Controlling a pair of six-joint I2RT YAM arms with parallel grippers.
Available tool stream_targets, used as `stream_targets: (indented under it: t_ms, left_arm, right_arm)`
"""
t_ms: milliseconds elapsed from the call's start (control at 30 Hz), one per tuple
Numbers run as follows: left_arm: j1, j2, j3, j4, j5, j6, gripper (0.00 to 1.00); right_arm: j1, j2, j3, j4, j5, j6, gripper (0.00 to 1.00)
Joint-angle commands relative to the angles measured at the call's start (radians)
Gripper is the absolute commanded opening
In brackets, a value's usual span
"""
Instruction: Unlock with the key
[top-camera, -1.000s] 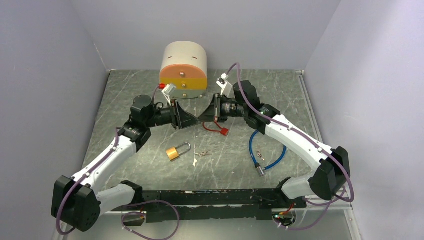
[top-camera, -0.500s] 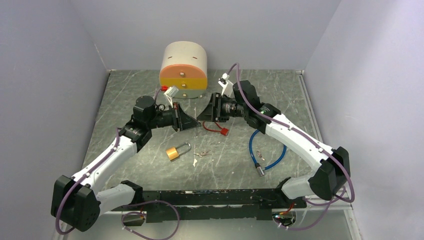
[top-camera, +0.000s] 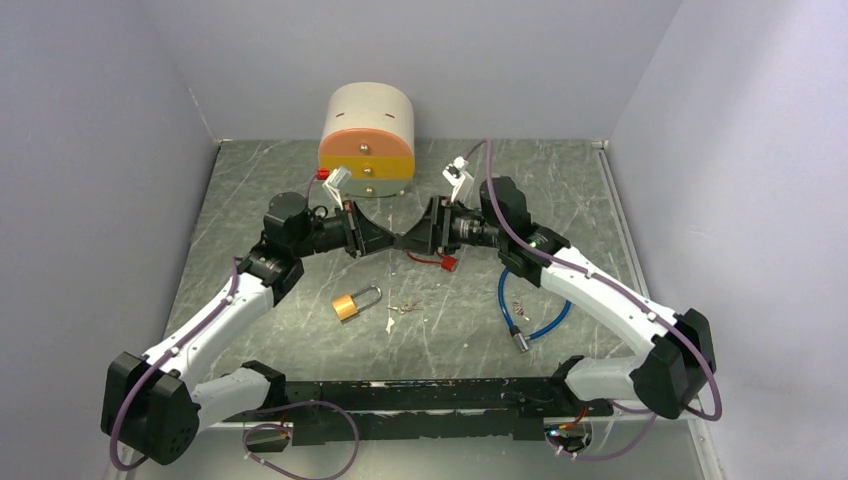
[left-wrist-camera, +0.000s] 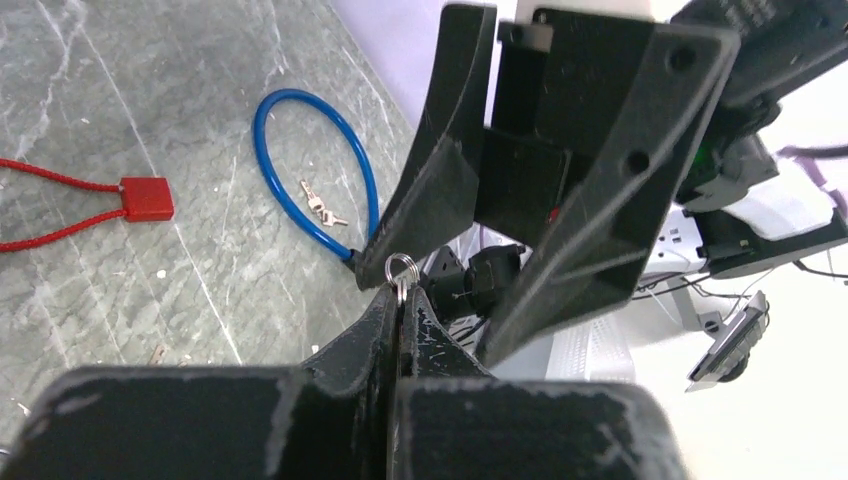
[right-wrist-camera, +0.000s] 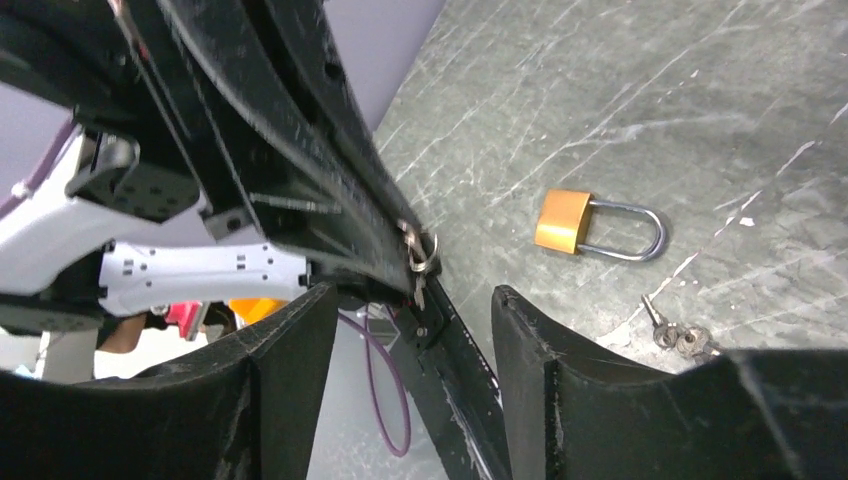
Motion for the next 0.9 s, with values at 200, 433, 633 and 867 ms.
stream_targets:
  t_ms: [200,433,633,867]
  left_arm:
    - [-0.001,-0.003,0.008,0.241,0.006,-0.244,0.03]
    - [-0.001,0.003,-0.025,0.356,0.002,-0.321,0.03]
    - [-0.001,-0.007,-0.033,0.376,-0.005,-0.33,0.03]
    - [0.0,-0.004,-0.05,0.417,-0.011,-0.356,0.02]
  right_arm:
    - [-0.004,-0.11,-0.132,0.298,-0.119,0.044,0.57]
    - [-0.004,-0.066,-0.101,0.373,-0.101,0.079,0.32]
    - [-0.003,-0.079,-0.117,0.414,-0.083,0.097,0.24]
    - [-0.006,-0.064,-0.094,0.394,-0.072,0.094,0.1]
